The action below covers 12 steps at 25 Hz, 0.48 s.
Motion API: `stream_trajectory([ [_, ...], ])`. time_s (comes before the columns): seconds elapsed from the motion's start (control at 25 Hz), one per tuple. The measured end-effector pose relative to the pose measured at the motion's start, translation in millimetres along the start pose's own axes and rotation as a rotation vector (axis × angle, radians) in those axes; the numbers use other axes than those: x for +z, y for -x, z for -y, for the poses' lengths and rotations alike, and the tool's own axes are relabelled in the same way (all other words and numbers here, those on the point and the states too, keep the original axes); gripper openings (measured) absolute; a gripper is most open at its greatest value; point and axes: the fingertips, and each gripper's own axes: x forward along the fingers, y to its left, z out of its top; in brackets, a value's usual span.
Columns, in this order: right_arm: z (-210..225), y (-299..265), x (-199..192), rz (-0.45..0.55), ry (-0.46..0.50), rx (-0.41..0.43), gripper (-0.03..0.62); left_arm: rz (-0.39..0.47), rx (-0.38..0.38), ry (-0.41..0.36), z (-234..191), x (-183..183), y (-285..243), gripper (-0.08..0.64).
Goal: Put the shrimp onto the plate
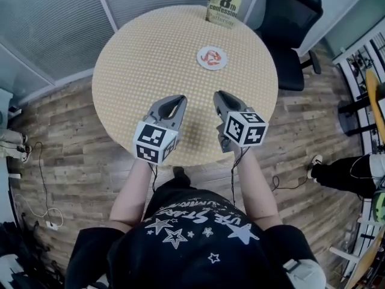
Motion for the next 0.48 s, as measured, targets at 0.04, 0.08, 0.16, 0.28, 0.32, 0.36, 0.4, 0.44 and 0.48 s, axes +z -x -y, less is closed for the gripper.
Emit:
stream_trajectory([
  [0.04,1.0,8.6,0.0,0.010,-0.003,0.001,0.057,0.000,-0.002,-0.005,8.6,0.3,2.6,0.011],
  [0.08,1.8,17.0,0.0,0.020,-0.004,0.002,0.057,0.002,-0.003,-0.010,16.4,0.5,5.6,0.011],
  [0.16,2.3,32.8,0.5,0.041,-0.007,0.011,0.057,0.008,0.002,-0.018,29.5,1.6,12.1,0.011],
  [0.28,-0.1,55.8,-0.3,0.058,-0.006,0.026,0.057,0.025,0.017,-0.022,47.1,5.9,22.6,0.011],
  [0.32,-1.4,63.4,-1.8,0.059,-0.003,0.032,0.057,0.031,0.022,-0.022,53.5,7.1,26.2,0.011],
  [0.36,-3.1,71.0,-3.7,0.060,0.001,0.038,0.057,0.036,0.027,-0.022,60.1,7.8,29.9,0.011],
  [0.4,-5.0,78.5,-6.0,0.060,0.005,0.045,0.057,0.040,0.033,-0.023,66.8,8.0,33.8,0.011],
  [0.44,-7.2,86.2,-8.5,0.060,0.010,0.052,0.057,0.043,0.038,-0.025,73.8,7.8,38.0,0.011],
  [0.48,-9.5,94.1,-11.5,0.059,0.014,0.058,0.057,0.046,0.044,-0.025,81.0,7.2,42.6,0.011],
])
